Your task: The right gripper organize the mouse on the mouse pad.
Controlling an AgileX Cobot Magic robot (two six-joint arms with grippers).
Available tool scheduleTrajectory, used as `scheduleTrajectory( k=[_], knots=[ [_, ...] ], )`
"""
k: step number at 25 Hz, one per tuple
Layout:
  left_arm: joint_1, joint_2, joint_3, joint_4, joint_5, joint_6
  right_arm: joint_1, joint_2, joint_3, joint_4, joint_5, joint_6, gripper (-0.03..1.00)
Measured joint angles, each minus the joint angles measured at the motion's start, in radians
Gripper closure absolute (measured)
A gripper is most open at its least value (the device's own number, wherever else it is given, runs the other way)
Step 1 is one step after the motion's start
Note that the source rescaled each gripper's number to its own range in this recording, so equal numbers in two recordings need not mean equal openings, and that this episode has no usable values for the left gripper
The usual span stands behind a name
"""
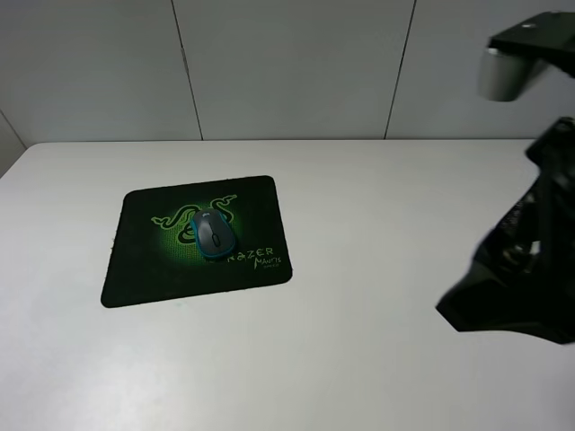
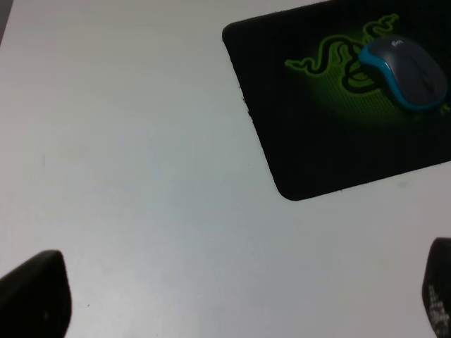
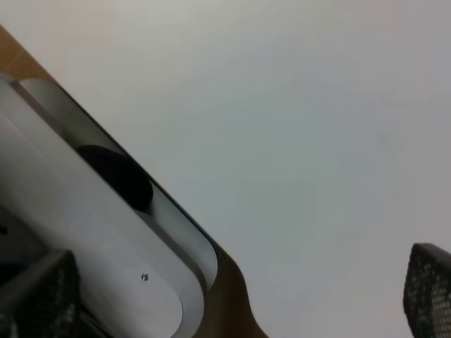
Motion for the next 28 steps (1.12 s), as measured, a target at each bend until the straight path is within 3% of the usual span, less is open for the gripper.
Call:
scheduleTrajectory(
  k=[6,13,18,28],
  knots=[
    [0.0,0.0,0.0,0.0,0.0,0.0,-0.036,-0.24,0.114,-0.014,0.002,0.0,-0.03],
    [0.0,0.0,0.0,0.0,0.0,0.0,-0.34,-0.501,0.203,-0.025,-0.004,0.0,-0.03],
    [0.0,0.0,0.0,0.0,0.0,0.0,-0.544,-0.697,0.27,-0.028,-0.06,0.0,-0.03],
    [0.0,0.0,0.0,0.0,0.0,0.0,-0.796,-1.001,0.423,-0.033,-0.114,-0.025,-0.03]
  ],
)
